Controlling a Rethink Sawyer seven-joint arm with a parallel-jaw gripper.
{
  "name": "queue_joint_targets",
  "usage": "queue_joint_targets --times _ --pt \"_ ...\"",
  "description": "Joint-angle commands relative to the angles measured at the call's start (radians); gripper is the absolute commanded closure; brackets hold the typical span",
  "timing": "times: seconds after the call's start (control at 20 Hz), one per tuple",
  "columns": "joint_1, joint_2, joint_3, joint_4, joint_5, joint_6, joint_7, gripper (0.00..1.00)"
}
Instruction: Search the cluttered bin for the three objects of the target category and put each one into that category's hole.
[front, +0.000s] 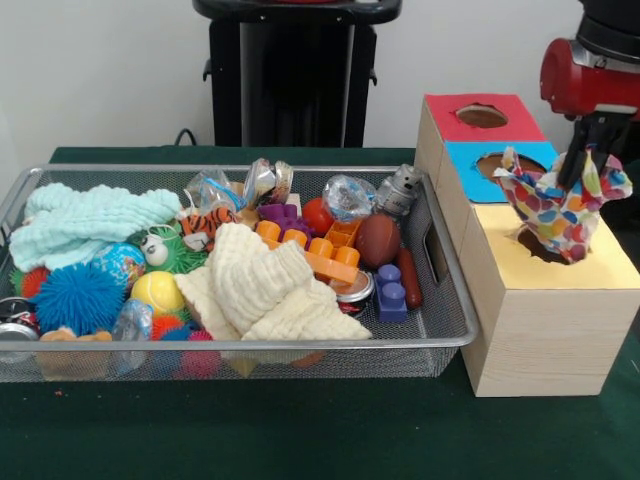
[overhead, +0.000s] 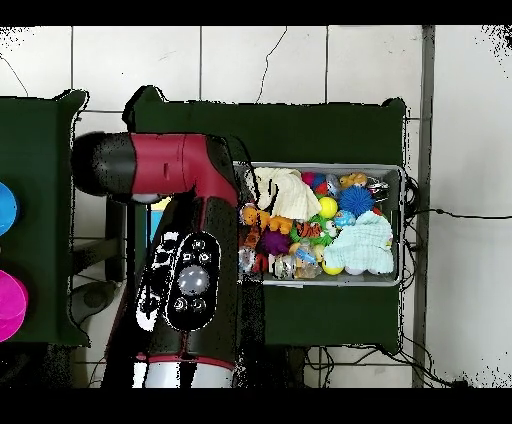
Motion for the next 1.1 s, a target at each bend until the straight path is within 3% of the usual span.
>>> queue_joint_targets --times 0.05,0.45,1.1 --pt "-0.041 -0.002 0.082 0.175 -0.017 -0.063 0.092 1.0" --pt "-0.05 0.013 0.108 0.167 -0.01 -0.132 0.086 1.0" --pt "-0.046 0.035 0.143 0.041 0.038 -0.026 0.12 1.0"
